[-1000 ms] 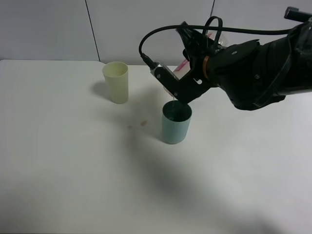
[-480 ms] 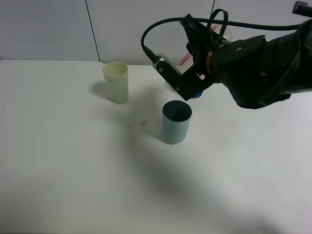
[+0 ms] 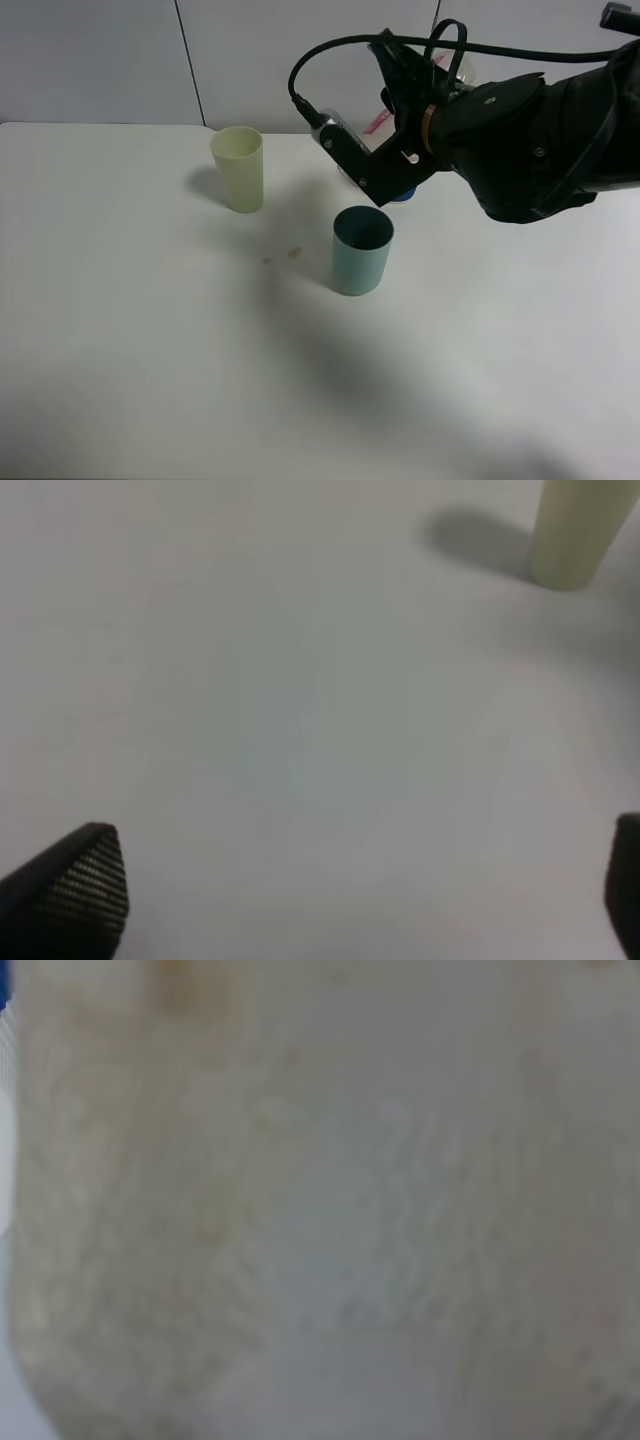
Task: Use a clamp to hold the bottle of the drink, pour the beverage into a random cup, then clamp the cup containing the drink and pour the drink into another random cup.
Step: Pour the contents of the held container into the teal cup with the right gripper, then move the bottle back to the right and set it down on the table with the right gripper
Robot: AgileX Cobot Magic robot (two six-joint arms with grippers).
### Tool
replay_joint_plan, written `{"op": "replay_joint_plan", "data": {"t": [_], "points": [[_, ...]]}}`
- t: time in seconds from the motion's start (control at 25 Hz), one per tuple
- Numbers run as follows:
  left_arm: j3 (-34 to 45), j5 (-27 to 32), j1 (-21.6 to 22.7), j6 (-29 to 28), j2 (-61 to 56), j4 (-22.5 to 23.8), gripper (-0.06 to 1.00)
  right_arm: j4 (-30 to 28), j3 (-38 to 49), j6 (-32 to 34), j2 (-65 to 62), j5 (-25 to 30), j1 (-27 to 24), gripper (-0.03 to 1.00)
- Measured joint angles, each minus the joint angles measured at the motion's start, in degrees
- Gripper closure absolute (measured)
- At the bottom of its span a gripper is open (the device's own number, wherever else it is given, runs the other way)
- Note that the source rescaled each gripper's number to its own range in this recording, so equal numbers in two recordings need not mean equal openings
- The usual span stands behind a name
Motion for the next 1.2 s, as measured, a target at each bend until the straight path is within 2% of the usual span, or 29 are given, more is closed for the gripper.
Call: {"op": "replay_joint_plan", "data": {"t": [0.28,0.8,1.2], "points": [[0.00,0.00,0.00,0.00,0.00,0.00,0.05,0.25,0.00,15.42,0.00,0.00,0.00,0.95],[0.00,0.00,0.00,0.00,0.00,0.00,0.05,9.64,0.00,41.39,0.00,-1.08,0.00,0.95],[0.00,0.00,0.00,0.00,0.00,0.00,0.05,15.01,0.00,60.41,0.00,-5.63,-0.30,0.95]]}}
